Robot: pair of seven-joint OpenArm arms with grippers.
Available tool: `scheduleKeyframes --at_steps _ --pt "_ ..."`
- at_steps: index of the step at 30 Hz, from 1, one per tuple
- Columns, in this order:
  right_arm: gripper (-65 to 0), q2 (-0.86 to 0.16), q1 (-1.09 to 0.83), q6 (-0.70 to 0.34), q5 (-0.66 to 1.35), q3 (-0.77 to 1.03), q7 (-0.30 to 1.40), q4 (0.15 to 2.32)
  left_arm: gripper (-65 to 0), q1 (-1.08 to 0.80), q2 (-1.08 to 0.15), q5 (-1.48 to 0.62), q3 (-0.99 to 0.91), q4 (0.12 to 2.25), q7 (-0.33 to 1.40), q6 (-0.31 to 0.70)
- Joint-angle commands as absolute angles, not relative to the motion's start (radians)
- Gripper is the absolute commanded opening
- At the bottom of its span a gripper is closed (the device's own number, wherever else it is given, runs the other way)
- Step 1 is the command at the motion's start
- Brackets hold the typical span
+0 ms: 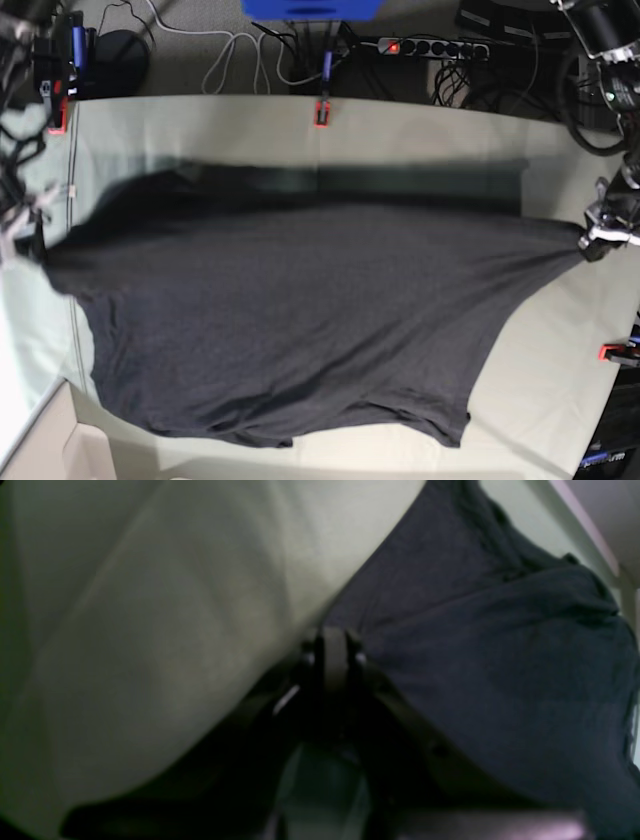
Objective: Layout the t-shirt on the table in an organized manner, then fold the t-shirt properly
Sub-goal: 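Swing the t-shirt down flat onto the table with both grippers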
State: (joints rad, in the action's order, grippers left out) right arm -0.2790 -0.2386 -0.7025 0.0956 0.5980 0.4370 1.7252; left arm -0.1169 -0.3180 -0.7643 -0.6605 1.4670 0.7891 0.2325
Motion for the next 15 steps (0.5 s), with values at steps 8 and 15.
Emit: scheduleKeyframes --at_steps 8,15 --pt "-65.0 -0.295 -0.375 -0.698 0.113 0.605 0.401 1.853 -64.8 -0.137 -0.341 -0.779 -0.667 1.484 0.765 0.237" --pt "-65.0 -0.294 -0.44 -0.698 0.113 0.607 0.401 1.848 -64.8 -0.18 -0.337 -0.777 -0.667 1.483 0.763 0.239"
